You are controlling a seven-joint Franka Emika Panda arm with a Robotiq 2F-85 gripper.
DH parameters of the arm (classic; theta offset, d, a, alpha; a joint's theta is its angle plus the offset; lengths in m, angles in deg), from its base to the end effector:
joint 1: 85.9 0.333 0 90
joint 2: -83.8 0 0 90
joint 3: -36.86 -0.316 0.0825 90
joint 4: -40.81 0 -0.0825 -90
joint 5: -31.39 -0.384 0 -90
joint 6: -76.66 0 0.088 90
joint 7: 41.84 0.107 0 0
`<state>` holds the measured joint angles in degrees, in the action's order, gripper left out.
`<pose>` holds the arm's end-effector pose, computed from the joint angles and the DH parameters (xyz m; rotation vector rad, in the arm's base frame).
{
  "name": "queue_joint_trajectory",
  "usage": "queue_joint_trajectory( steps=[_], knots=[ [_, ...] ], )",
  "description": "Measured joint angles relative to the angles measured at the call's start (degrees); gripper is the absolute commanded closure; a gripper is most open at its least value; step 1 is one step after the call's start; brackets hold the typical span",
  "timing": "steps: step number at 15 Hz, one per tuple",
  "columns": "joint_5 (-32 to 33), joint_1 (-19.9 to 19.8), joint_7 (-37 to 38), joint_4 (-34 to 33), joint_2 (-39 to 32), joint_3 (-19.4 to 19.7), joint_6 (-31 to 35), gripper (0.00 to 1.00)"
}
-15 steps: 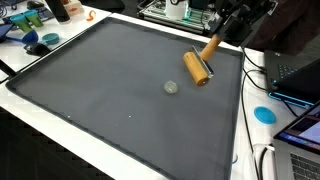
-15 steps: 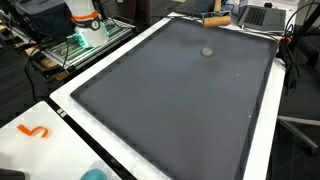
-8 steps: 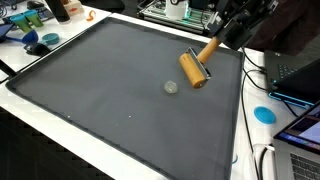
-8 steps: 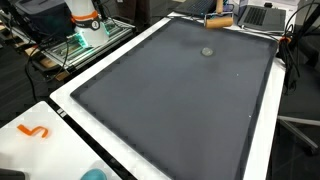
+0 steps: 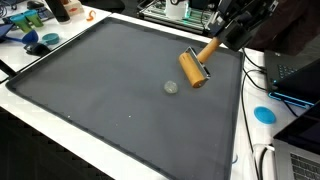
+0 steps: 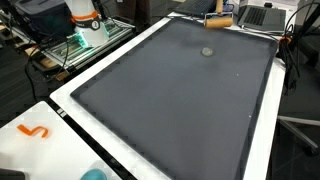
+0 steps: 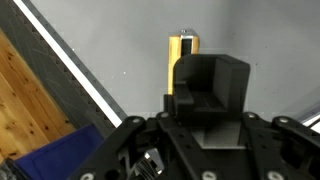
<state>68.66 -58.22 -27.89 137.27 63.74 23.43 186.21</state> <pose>0.5246 0.3811 0.4021 2.4583 0.9276 0.2013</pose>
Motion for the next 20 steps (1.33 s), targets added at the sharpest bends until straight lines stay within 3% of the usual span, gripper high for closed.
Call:
queue_joint_trajectory(
  steps=[14, 20],
  knots=[
    [-0.74, -1.30, -4.03, -4.38, -2.17, 0.26, -1.74, 0.77],
    [-5.18, -3.68, -6.67, -6.93, -2.20, 0.61, -1.78, 0.77]
  ],
)
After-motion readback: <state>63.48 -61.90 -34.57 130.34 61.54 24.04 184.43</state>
